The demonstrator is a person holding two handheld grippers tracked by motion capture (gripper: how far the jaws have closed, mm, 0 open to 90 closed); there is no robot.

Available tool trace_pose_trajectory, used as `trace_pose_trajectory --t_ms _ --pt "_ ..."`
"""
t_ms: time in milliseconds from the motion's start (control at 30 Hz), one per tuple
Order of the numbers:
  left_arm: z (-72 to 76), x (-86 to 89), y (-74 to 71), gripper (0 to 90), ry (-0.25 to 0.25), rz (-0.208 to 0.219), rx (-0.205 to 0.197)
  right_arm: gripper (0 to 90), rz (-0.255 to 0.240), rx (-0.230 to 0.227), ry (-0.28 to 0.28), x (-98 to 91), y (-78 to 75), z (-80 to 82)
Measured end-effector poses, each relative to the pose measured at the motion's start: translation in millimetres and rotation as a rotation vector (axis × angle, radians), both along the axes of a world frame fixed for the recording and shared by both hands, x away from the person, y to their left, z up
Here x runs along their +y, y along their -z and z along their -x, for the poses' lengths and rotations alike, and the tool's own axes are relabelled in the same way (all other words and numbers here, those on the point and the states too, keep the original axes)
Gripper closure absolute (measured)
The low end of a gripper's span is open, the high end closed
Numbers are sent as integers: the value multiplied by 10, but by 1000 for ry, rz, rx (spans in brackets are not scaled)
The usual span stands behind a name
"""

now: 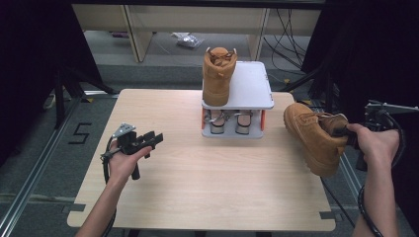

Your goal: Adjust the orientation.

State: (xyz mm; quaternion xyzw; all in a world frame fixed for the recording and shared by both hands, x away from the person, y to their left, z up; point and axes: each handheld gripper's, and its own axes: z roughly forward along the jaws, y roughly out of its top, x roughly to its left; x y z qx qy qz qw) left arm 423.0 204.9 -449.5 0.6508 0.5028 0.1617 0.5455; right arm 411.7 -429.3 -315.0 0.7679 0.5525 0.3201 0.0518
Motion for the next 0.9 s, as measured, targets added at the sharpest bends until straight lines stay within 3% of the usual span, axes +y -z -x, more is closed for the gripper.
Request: trace_pose_trajectory --t_ms 33,67,100,133,200,233,267,333,433,567,633,767,867,900 --pt "-9 -6 -9 553 2 5 -3 824 36 31 9 4 -27 -2" --pt "-14 -13 -20 552 0 3 -6 824 -6 -1 4 -8 -21 -8" --pt "-18 -18 -28 553 1 0 -8 824 22 26 16 -7 -45 -15" --pt "-21 -24 -33 553 4 1 -9 824 -11 -5 2 -25 -36 -18" --pt "-23 -32 -40 553 7 1 -11 824 22 14 19 -25 -64 -31" --pt "-23 -33 -41 553 7 -2 -11 824 -19 -10 26 -32 -70 -39" --pt "-26 -38 -40 553 7 -1 -11 824 -24 -6 39 -29 -81 -48" --pt "-26 -44 -35 553 7 1 -7 824 -6 -14 19 -55 -93 -42" --pt "-29 -48 -26 554 10 3 -7 824 -27 -19 54 -45 -129 -73" --pt "-17 -46 -25 554 13 2 -8 824 -19 -31 42 -60 -132 -93" --pt "-10 -39 -28 554 12 6 -9 824 -27 -56 87 -24 -130 -129" --pt "16 -21 -45 557 9 7 -14 824 -56 -32 72 -37 -188 -140" --pt "29 0 -53 557 4 6 -18 824 -49 -45 80 -33 -223 -165" --pt "32 2 -55 558 1 3 -18 824 -49 -50 58 -45 -236 -160"
